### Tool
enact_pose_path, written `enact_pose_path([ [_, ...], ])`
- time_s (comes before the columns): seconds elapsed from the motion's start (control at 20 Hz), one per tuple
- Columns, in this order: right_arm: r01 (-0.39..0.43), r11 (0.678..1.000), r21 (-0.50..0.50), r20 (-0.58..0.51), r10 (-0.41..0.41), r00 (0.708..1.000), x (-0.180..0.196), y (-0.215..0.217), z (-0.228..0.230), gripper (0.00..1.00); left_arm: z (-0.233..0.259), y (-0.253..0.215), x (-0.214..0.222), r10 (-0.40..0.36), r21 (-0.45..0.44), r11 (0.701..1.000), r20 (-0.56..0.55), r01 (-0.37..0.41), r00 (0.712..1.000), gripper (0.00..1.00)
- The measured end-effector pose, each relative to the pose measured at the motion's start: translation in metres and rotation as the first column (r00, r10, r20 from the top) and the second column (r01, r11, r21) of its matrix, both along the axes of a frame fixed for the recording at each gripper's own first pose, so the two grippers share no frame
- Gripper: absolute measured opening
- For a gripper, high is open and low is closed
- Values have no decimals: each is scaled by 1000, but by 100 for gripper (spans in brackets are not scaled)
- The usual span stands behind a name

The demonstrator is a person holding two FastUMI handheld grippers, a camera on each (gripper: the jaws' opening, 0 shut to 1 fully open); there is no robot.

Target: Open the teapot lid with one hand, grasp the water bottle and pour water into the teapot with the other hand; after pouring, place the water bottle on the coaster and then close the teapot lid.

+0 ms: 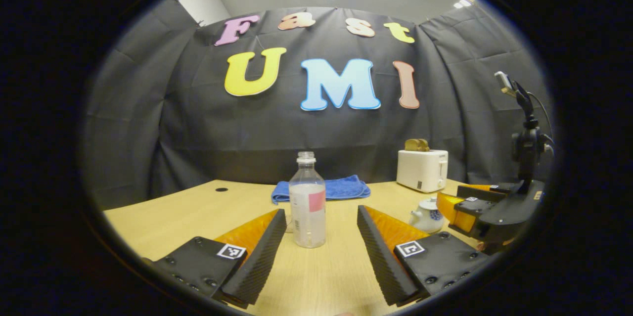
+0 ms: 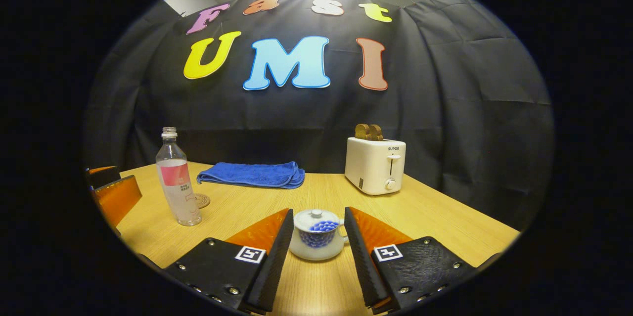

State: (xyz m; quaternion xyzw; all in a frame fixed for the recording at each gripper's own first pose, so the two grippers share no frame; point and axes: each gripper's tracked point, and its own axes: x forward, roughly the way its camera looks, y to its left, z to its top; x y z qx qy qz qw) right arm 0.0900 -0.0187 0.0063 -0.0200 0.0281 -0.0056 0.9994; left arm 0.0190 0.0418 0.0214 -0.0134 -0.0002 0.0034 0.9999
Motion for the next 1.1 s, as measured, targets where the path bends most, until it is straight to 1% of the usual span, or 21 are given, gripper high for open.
enact_pose_path([
  [0.1, -6, 1000, 16, -18, 6, 1000, 12, 1, -3, 65, -2, 4, 1, 4, -12, 1000, -11, -4, 1000, 100],
  [0.35, 0, 1000, 22, -53, 1, 999, 33, -4, -14, 65, -9, 10, 8, 16, -1, 1000, -27, -16, 1000, 100],
  [0.5, -10, 1000, 17, -52, 10, 999, 37, -1, -14, 65, -15, 8, 12, 9, -9, 1000, -40, -9, 999, 100],
  [0.55, -12, 1000, 11, -47, 13, 999, 40, 1, -14, 64, -17, 8, 15, 7, -9, 1000, -43, -7, 999, 100],
  [0.6, -14, 1000, 4, -52, 14, 999, 41, 1, -15, 61, -17, 8, 17, 5, -8, 1000, -44, -6, 999, 100],
  [0.7, -17, 1000, 8, -51, 17, 999, 41, 2, -11, 61, -18, 8, 20, 5, -2, 1000, -47, -5, 999, 100],
  [0.75, 1, 1000, 5, -48, -1, 999, 55, -1, -18, 42, -20, 9, 20, 5, -2, 1000, -48, -5, 999, 100],
  [0.8, 7, 1000, 10, -50, -6, 999, 46, -3, -14, 24, -21, 9, 21, 5, -4, 1000, -49, -6, 999, 100],
  [0.85, 1, 1000, 10, -48, -1, 999, 42, -1, -14, 19, -23, 10, 20, 8, -9, 1000, -51, -8, 999, 100],
  [1.0, -2, 1000, 9, -48, 2, 999, 44, -1, -16, 19, -28, 8, 23, 0, -26, 1000, -63, -2, 998, 100],
  [1.1, -4, 1000, -1, -49, 4, 999, 45, -1, -15, 19, -27, 8, 23, -2, -21, 1000, -62, 1, 998, 100],
])
